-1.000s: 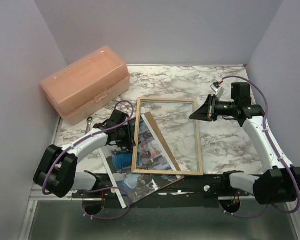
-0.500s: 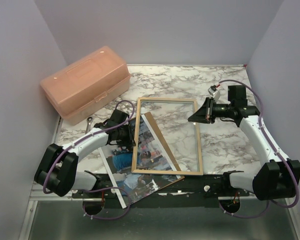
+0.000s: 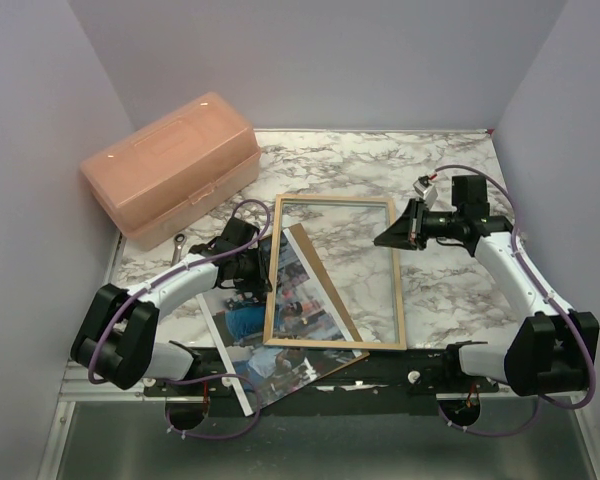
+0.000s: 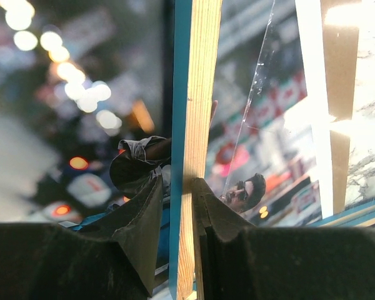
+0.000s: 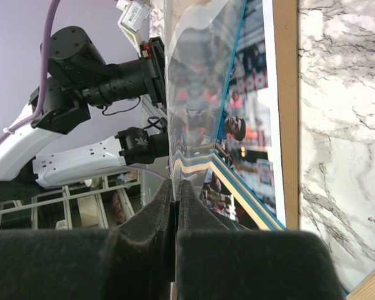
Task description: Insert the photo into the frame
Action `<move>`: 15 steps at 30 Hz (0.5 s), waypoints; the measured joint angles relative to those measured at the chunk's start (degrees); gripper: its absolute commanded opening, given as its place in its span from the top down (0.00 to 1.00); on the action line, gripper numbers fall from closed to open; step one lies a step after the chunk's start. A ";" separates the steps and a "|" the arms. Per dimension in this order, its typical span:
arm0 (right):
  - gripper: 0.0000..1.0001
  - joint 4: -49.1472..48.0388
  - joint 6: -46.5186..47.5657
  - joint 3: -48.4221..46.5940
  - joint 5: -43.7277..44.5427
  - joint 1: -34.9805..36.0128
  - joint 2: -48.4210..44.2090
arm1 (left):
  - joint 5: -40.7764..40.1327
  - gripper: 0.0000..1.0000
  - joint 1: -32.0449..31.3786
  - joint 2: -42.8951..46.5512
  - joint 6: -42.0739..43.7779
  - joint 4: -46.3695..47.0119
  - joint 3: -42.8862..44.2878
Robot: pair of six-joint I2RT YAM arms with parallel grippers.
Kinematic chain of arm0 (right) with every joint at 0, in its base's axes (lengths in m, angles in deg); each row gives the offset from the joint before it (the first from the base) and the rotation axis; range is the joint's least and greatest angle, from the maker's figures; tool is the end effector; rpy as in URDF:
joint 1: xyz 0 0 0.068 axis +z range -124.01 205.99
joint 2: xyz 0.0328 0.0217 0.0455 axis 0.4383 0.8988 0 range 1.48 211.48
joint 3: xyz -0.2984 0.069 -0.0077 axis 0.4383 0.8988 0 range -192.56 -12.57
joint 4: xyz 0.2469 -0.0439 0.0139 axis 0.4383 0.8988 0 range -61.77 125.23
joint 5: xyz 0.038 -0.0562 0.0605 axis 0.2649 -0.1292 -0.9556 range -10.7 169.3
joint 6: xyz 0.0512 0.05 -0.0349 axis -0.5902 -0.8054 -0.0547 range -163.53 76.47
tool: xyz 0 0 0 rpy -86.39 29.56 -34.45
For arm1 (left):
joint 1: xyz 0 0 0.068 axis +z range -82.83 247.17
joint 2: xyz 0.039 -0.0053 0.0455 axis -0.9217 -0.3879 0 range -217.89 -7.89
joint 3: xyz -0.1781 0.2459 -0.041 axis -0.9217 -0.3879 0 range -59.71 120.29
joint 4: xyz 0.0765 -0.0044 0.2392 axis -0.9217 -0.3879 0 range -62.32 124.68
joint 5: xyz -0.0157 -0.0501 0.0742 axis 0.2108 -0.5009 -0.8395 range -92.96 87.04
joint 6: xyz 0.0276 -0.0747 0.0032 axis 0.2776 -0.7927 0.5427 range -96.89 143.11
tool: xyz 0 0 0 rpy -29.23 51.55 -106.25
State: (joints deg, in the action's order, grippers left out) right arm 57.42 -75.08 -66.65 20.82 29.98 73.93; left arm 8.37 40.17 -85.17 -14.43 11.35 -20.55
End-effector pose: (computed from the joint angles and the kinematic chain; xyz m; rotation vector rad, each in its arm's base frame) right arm 0.2405 0.0753 0.3003 0.0630 2.3750 1.5126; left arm 0.2102 -0.1223 0.1834 -0.1840 2.7557 -0.6066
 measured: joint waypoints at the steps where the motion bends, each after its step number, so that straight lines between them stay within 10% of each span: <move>1: 0.99 -0.24 -0.09 0.31 0.00 0.00 0.00 | 0.04 0.75 0.00 -0.09 0.00 0.00 0.07; 15: 0.99 -5.27 -3.61 2.89 -0.35 0.83 0.04 | 0.37 0.75 0.00 -0.72 0.04 0.17 0.37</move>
State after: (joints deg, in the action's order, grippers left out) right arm 52.15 -78.68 -63.76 20.47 30.81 73.97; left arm 8.74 40.17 -85.89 -14.39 11.52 -20.18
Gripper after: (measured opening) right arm 0.032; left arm 0.252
